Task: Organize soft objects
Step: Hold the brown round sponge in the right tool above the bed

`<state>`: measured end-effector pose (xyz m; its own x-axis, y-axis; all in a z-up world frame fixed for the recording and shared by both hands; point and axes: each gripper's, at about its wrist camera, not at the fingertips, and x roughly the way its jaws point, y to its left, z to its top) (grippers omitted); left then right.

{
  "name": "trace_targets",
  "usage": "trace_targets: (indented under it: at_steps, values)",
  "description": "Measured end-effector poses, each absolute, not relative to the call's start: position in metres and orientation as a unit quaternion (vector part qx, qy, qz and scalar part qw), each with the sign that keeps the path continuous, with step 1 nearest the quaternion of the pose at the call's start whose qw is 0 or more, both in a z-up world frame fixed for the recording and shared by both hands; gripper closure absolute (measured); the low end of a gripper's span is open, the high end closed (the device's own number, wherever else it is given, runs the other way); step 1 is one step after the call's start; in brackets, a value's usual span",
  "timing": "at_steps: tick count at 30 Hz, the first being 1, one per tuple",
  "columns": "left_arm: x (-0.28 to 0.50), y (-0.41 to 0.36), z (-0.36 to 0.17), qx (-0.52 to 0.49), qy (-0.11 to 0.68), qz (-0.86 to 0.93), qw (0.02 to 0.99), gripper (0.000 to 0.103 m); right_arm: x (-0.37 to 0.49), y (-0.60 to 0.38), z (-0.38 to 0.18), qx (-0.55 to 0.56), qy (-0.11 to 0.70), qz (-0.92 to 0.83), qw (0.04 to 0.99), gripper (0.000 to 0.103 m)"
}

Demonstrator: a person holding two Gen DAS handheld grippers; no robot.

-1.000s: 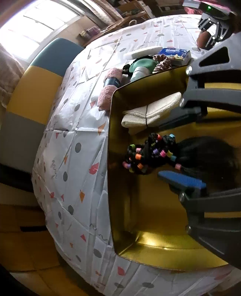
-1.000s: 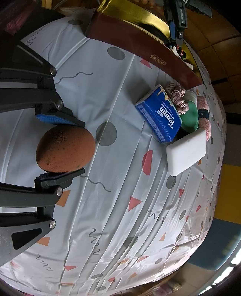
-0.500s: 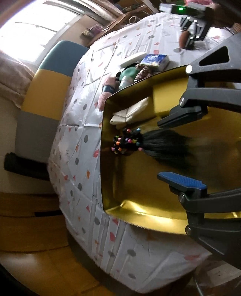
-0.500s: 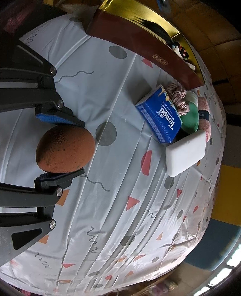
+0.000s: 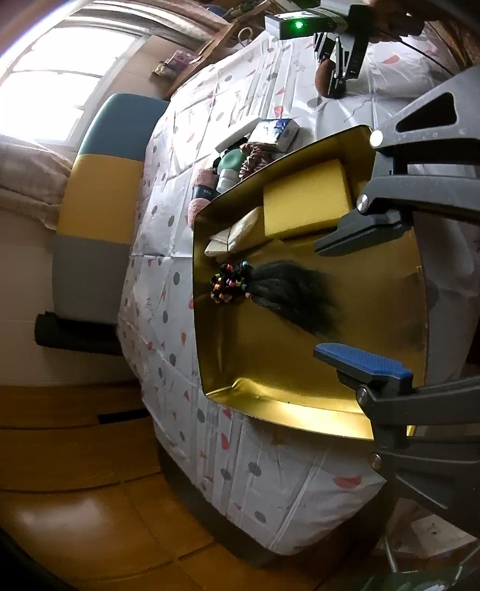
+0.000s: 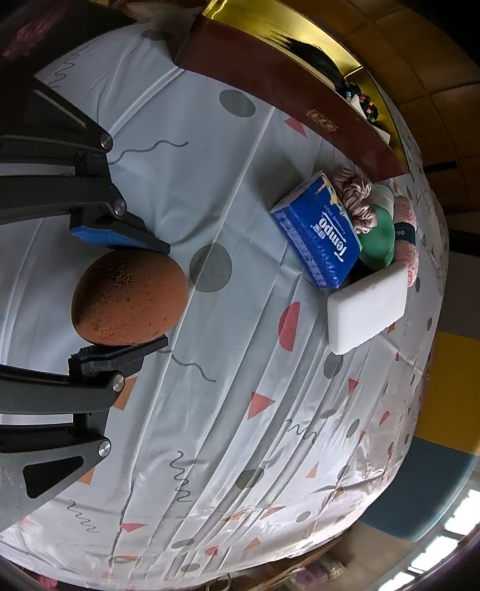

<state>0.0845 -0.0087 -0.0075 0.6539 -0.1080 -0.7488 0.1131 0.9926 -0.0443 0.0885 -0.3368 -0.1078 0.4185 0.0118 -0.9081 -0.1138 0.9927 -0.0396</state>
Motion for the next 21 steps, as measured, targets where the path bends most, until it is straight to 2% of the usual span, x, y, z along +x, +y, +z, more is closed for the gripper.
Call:
trace_targets:
  at_steps: [21]
  values:
    - [0.070,0.009,-0.011,-0.008,0.414,-0.052,0.909,0.054,0.095,-0.338,-0.106,-0.047,0.543,0.027,0.838,0.062]
